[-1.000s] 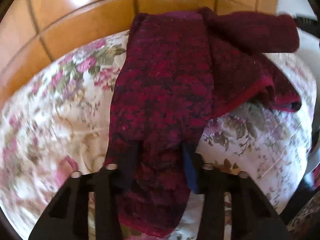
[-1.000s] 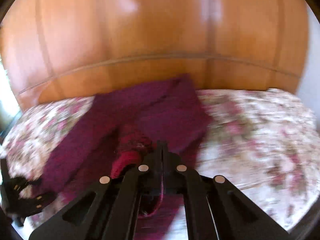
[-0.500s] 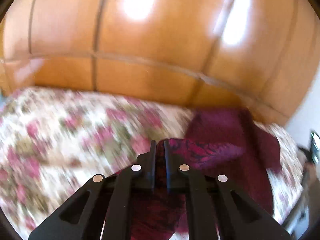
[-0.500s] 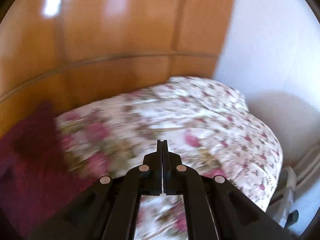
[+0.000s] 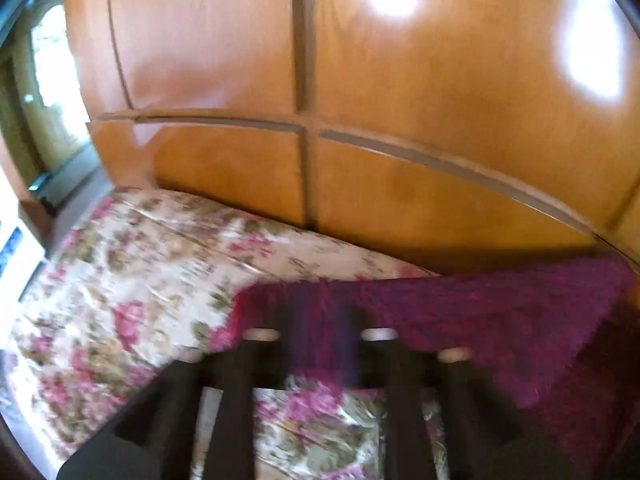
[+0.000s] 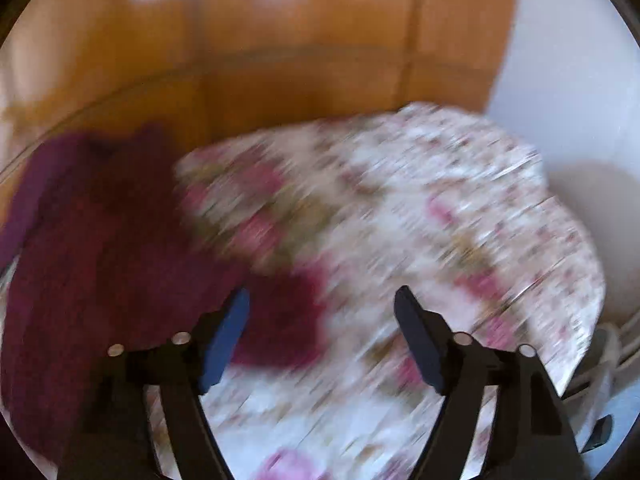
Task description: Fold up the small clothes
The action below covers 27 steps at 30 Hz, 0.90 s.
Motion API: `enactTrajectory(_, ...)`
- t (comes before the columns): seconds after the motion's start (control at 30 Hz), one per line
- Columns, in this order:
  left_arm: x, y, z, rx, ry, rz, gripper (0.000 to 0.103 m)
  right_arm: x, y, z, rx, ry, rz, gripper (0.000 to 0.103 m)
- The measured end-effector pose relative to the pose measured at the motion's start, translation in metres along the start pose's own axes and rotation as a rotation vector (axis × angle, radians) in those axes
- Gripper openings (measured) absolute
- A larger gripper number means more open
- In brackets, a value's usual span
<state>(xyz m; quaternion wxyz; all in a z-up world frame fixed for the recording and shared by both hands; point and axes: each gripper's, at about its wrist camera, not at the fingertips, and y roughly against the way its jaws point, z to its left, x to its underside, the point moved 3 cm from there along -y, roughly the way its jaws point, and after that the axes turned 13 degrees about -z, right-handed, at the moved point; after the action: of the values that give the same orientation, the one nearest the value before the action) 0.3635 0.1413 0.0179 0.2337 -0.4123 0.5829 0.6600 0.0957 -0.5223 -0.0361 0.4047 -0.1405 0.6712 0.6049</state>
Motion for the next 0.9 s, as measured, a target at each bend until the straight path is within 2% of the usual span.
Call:
enactTrajectory(0.03, 0.009, 0.012, 0.001, 0.045, 0.017, -0.022, 0.057, 0.010, 0.003, 0.009, -0.036, -0.004, 0.024, 0.077)
enactTrajectory(0.13, 0.038, 0.041, -0.004, 0.204, 0.022, -0.025, 0.057, 0.048, 0.009, 0.043, -0.183, -0.046, 0.116, 0.077)
enactTrajectory(0.2, 0.074, 0.064, -0.010, 0.363, 0.005, 0.026, 0.057, 0.070, 0.012, 0.065, -0.259, -0.080, 0.169, 0.077)
enactTrajectory(0.23, 0.088, 0.069, -0.013, 0.417, -0.007, 0.055, 0.057, 0.077, 0.014, 0.074, -0.293, -0.095, 0.186, 0.077)
enactTrajectory(0.37, 0.171, 0.097, -0.038, 0.654, -0.036, 0.257, 0.057, 0.102, 0.014, 0.101, -0.388, -0.169, 0.267, 0.072)
enactTrajectory(0.47, 0.212, 0.103, -0.055, 0.704, -0.050, 0.347, 0.057, 0.112, 0.016, 0.117, -0.428, -0.188, 0.282, 0.070)
enactTrajectory(0.5, 0.222, 0.104, -0.061, 0.723, -0.047, 0.376, 0.054, 0.113, 0.018, 0.123, -0.429, -0.182, 0.280, 0.068)
enactTrajectory(0.53, 0.227, 0.105, -0.064, 0.738, -0.041, 0.390, 0.040, 0.113, 0.020, 0.128, -0.433, -0.172, 0.276, 0.063)
enactTrajectory(0.57, 0.232, 0.108, -0.070, 0.747, -0.039, 0.389, 0.034, 0.112, 0.020, 0.133, -0.441, -0.162, 0.272, 0.057)
enactTrajectory(0.63, 0.231, 0.110, -0.073, 0.731, -0.043, 0.364, 0.019, 0.111, 0.020, 0.142, -0.442, -0.128, 0.268, 0.036)
enactTrajectory(0.7, 0.226, 0.114, -0.072, 0.721, -0.024, 0.345, 0.015, 0.101, 0.024, 0.149, -0.448, -0.092, 0.248, 0.024)
enactTrajectory(0.9, 0.198, 0.156, -0.039, 0.713, -0.008, 0.223, 0.012, 0.058, 0.074, 0.147, -0.496, -0.017, 0.095, 0.017)
